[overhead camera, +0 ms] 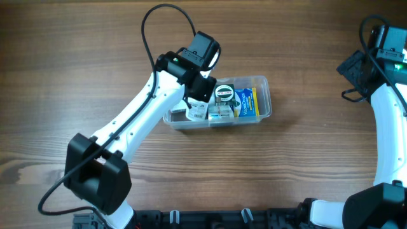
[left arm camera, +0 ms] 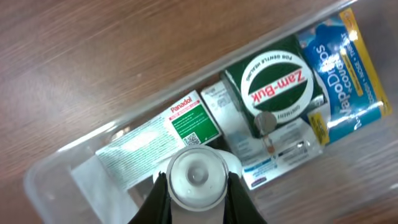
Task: Pack container
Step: 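Push the bottle down into the container with the left gripper and release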
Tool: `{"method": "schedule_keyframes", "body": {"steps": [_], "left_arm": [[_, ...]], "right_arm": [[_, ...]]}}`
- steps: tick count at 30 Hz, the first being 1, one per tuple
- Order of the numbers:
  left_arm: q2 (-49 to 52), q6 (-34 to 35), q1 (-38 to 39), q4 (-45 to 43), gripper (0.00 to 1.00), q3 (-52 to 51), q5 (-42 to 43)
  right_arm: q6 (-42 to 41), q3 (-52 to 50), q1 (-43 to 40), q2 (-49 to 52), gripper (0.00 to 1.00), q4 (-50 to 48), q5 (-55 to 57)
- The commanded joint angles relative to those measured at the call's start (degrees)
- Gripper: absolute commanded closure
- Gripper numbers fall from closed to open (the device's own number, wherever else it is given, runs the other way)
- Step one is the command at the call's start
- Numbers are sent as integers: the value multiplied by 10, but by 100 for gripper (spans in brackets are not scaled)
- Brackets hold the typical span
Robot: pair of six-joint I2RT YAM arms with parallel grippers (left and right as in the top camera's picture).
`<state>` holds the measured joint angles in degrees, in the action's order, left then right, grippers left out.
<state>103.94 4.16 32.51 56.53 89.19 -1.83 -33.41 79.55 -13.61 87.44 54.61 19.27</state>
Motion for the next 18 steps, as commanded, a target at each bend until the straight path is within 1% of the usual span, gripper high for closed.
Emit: {"method": "schedule_keyframes", "body": {"steps": [1,7,9,10,13,15,17,18], "left_arm": [[-20,8,9,34,96,-2,-4],[-20,12,31,62,96,-2,-4],[-20,26,39,68,96,-2,-7],[-20,30,42,70,94,-2,-8],[-19,31,50,60,81,-2,-12],[-17,30,51,37,70,-2,-28],[-12,19,51,14,64,-2,-28],[-8,19,51,5,62,-2,-28]], "right_arm": [[-11,2,0,4,0,-2,-5],[-11,2,0,4,0,-2,-5],[-11,2,0,4,0,-2,-5],[-11,2,0,4,0,-2,-5],[-11,2,0,4,0,-2,-5],[-11,2,0,4,0,-2,-5],[-11,2,0,4,0,-2,-5],[-11,2,0,4,0,-2,-5]]}}
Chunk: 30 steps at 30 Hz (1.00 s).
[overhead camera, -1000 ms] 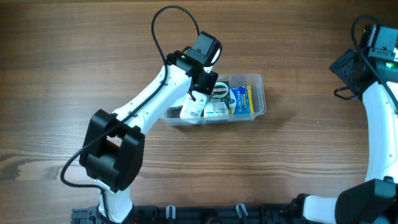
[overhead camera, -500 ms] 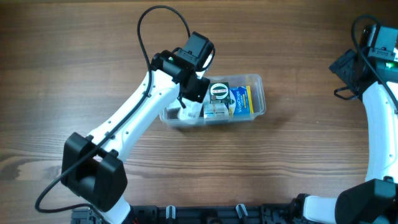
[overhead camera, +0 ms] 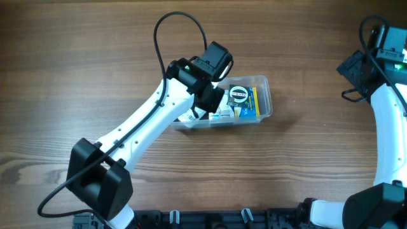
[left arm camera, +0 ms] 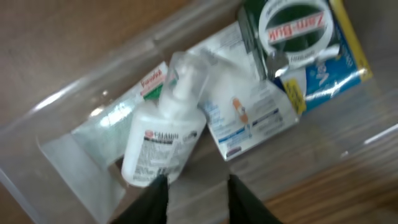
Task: Pack container
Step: 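Push the bottle down into the container with the left gripper and release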
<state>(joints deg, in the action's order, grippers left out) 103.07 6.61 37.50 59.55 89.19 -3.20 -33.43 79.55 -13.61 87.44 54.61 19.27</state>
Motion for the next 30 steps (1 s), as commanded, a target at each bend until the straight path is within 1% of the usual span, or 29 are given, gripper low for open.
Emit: {"method": "schedule_keyframes", "body": {"steps": [1,5,10,17,19,22,23,25,27,30], "left_arm": [[6,-6,1,-34,62,-2,-14],[49,-23,1,-72,50,-2,-24],[96,-33,-7,-111,40,-2,-29],[108,-35,-18,-151,40,-2,-26],[112,-49,-18,-154,42,-2,-11],[122,-52,-18,-153,43,-2,-7],[125,-52,-18,-154,46,-2,-7],[125,-58,-18,-154,59,-2,-7],[125,-63,-18,-152,63,-2,-7],[122,-63,-18,-145,76,-2,-8]], "right_arm": [[-11,2,0,4,0,-2,-5],[-11,2,0,4,0,-2,-5],[-11,2,0,4,0,-2,-5],[-11,2,0,4,0,-2,-5],[-11,2,0,4,0,-2,-5],[-11,2,0,4,0,-2,-5],[-11,2,0,4,0,-2,-5],[-11,2,0,4,0,-2,-5],[-11,2,0,4,0,-2,-5],[-11,2,0,4,0,-2,-5]]}}
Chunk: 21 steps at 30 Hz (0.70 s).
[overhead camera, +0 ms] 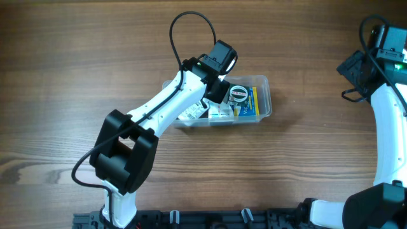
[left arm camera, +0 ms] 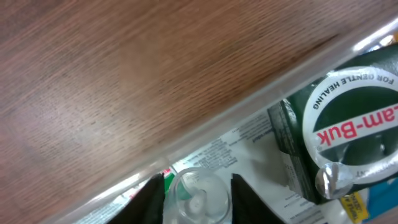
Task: Pack container
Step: 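Push the bottle down into the container with the left gripper and release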
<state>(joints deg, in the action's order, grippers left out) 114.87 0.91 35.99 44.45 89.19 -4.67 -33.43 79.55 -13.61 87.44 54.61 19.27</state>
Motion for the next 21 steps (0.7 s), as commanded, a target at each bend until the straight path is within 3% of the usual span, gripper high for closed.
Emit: {"method": "schedule_keyframes", "body": {"steps": [1,11,21], "left_arm": [[-3,-5,-3,12,78,-2,7],[-166,-5,-3,117,82,-2,-1],[-172,-5,-3,194,81,-2,-1]], "right_arm": [[-11,2,0,4,0,-2,-5],[-11,2,0,4,0,-2,-5],[-11,2,0,4,0,-2,-5]]}}
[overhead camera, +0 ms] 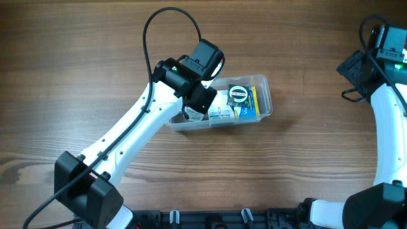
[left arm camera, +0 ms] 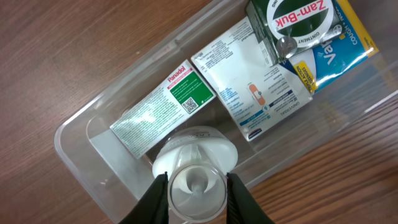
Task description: Pack container
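Observation:
A clear plastic container [overhead camera: 267, 95] lies mid-table; its left wall [left arm camera: 69, 134] shows in the left wrist view. Inside it lie a Panadol box [left arm camera: 161, 118], a white medicine box [left arm camera: 252, 93], a green Zam-Buk tin [left arm camera: 298, 15] and a blue VapoDrops pack [left arm camera: 339, 43]. My left gripper [left arm camera: 194, 193] is shut on a white bottle [left arm camera: 194, 152] with a clear cap. The bottle stands upright over the container's left end. In the overhead view the left gripper [overhead camera: 194, 108] covers that end. My right gripper [overhead camera: 356, 70] is far off at the table's right edge, too dark to read.
Bare wooden table surrounds the container on all sides. The left arm's black cable [overhead camera: 165, 25] loops over the table behind the container. The right arm [overhead camera: 385, 127] runs along the right edge.
My left gripper was at the container's far wall beside the Zam-Buk tin. It is now over the container's left end, with the bottle still between its fingers and upright.
My left gripper first held the white bottle upright over the container. Then the bottle lay tilted across the boxes beyond my fingers. Later its cap was between my fingers near the far wall. Now it is held upright at the left end. The right arm has stayed put.

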Tool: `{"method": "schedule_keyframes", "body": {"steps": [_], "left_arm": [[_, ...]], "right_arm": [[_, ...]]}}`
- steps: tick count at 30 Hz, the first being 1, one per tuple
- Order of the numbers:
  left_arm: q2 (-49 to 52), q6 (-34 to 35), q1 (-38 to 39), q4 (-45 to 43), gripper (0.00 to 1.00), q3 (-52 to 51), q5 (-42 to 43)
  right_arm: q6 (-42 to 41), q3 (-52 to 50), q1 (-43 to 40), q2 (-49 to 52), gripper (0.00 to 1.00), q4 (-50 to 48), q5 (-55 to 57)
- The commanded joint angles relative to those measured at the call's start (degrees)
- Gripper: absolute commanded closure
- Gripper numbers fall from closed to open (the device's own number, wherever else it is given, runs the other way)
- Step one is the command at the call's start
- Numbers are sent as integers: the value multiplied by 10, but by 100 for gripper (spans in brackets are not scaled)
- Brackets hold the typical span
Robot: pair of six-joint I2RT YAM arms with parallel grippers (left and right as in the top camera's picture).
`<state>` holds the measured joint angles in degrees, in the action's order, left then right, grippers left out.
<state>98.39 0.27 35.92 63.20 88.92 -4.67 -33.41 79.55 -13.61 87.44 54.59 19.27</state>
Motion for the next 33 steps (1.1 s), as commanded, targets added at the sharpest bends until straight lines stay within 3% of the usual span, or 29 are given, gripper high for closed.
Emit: {"method": "schedule_keyframes", "body": {"steps": [1,14,20,23,26,30,33], "left_arm": [[-8,1,-2,14,81,1,-1],[-6,2,-2,-23,77,-80,3],[-14,31,-2,-5,63,-80,3],[-20,32,-2,12,49,-80,3],[-32,37,-2,25,44,-78,2],[-79,67,-2,25,40,-75,-18],[-152,162,-2,49,41,-62,-95]], "right_arm": [[-11,2,0,4,0,-1,-5],[-11,2,0,4,0,-1,-5],[-11,2,0,4,0,-1,-5],[-11,2,0,4,0,-1,-5],[-11,2,0,4,0,-1,-5],[-11,2,0,4,0,-1,-5],[-11,2,0,4,0,-1,-5]]}}
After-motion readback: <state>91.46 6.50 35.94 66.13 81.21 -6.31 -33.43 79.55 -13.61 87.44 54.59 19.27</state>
